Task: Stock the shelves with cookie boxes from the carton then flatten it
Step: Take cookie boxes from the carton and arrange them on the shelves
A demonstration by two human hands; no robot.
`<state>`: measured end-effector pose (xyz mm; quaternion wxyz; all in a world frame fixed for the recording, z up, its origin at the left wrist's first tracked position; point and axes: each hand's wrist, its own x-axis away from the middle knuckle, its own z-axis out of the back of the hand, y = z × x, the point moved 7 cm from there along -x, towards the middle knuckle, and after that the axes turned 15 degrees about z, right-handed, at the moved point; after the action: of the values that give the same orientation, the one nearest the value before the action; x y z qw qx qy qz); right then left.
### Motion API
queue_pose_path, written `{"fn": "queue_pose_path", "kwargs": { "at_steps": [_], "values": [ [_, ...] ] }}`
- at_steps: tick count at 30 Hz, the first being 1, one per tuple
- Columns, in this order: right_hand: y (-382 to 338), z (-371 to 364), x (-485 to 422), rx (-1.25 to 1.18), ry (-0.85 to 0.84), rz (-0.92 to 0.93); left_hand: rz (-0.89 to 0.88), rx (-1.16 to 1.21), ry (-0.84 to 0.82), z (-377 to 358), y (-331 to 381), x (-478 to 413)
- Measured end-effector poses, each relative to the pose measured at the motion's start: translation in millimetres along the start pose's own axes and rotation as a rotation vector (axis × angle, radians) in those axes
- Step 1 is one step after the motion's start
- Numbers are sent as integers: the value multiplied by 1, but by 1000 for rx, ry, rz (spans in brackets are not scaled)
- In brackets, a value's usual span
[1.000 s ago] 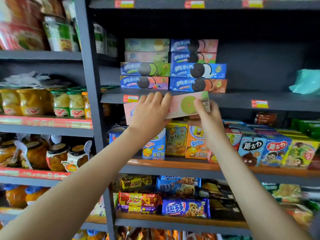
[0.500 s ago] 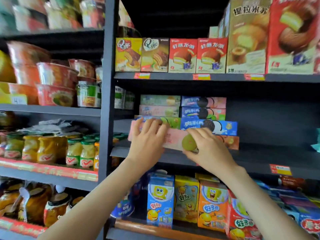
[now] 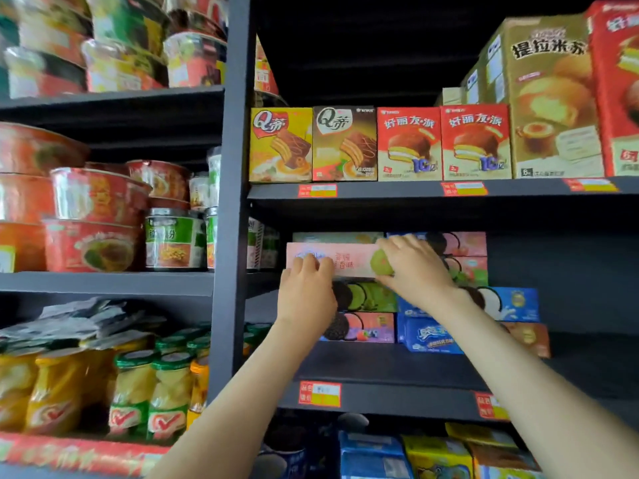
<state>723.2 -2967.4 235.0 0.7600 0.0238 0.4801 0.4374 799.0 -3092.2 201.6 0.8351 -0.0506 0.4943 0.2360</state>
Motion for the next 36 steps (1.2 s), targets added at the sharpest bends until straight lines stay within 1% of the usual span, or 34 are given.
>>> {"fn": "queue_pose_path", "kwargs": {
  "at_steps": [2,6,8,13,16,18,19,21,23,29,36],
  "values": [
    [4,-22,-16,-5,-77,-27,-1,-72,-114,-24,2,-10],
    [17,-57,-37,-13,-179,-101,42,-37,-195,-57,2,-31],
    [26,-69,-46,-38,-206,-145,76,-13,-241,-72,1,-41],
    [35,-86,-60,-2,-242,-156,102,27,-320,-93,2,-60],
    [45,-95,-56,-15,-260,-311,118,27,-341,-100,2,-65],
    [51,-102,-53,-83,-286,-410,128,39,-327,-102,0,-67],
    [52,-104,-53,-137,-285,-432,131,45,-320,-102,0,-68],
    [51,-107,-56,-211,-267,-431,132,54,-321,-103,0,-67],
    [47,-106,-61,-229,-245,-409,129,62,-329,-102,1,-66],
    [37,-102,-71,-221,-242,-370,140,142,-367,-99,-5,-66],
    [42,-100,-64,-199,-247,-403,168,158,-361,-101,-13,-65]
  ]
}}
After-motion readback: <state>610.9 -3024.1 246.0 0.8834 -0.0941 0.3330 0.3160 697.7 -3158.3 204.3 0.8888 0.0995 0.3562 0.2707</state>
